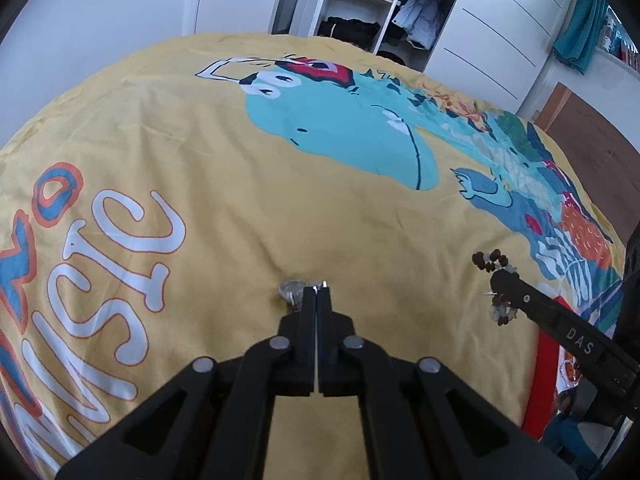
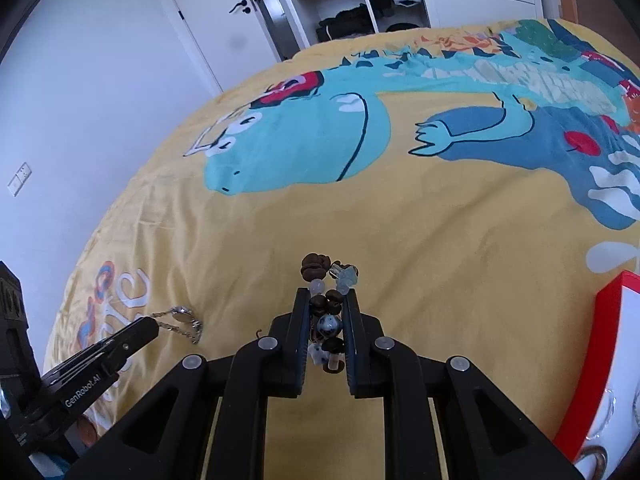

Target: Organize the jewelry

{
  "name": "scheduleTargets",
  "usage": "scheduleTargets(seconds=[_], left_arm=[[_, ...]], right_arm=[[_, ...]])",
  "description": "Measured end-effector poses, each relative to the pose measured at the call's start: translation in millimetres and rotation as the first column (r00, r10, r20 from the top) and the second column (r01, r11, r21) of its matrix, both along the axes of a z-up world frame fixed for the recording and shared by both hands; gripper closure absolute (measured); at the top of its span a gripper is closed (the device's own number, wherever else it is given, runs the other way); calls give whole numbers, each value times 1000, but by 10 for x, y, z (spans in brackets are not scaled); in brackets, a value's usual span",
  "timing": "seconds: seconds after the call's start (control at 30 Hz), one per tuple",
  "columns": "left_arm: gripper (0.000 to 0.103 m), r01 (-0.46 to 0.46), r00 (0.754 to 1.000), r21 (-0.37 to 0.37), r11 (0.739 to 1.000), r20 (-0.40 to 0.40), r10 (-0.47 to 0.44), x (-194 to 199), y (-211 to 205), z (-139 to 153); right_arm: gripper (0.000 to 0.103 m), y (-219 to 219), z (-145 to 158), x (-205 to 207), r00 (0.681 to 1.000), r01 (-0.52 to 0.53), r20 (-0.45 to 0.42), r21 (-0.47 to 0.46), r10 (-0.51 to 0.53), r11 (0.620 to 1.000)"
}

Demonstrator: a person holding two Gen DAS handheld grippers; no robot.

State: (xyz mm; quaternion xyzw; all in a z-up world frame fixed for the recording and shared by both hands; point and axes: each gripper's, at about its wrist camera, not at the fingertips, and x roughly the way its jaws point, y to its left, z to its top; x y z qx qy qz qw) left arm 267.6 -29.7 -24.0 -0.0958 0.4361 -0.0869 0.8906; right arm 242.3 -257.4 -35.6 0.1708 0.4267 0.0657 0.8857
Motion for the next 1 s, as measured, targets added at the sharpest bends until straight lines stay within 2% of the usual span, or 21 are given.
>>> scheduleTargets(seconds=[0.3,0.47,0.63,0.7,0.73,1.0], left_arm=[[103,47,995,-16,999,88,-46,-487,-50,641],[103,19,995,-15,1000,102,-17,-596,34,824],[97,2,999,-38,999,40,-1,-556,74,630],[72,-8,1000,-21,1000,11,8,-513,36,471],[56,-20,1000,-14,1000,0,20,-487,18,387],[55,-60,995,51,997,-77,63,-70,-158,-248]], right_arm=[[88,-125,575,-579,997,2,73,-9,-1,1000],[88,-217,757,-809,995,17,98,-4,-16,1000],[88,-271,828,-933,992,19,128,2,-19,1000],[88,-310,815,-954,991,17,132,4,-18,1000],[88,-336,803,-956,991,16,132,2,-16,1000],[88,-665,674,-964,992,36,125,-14,-34,999]])
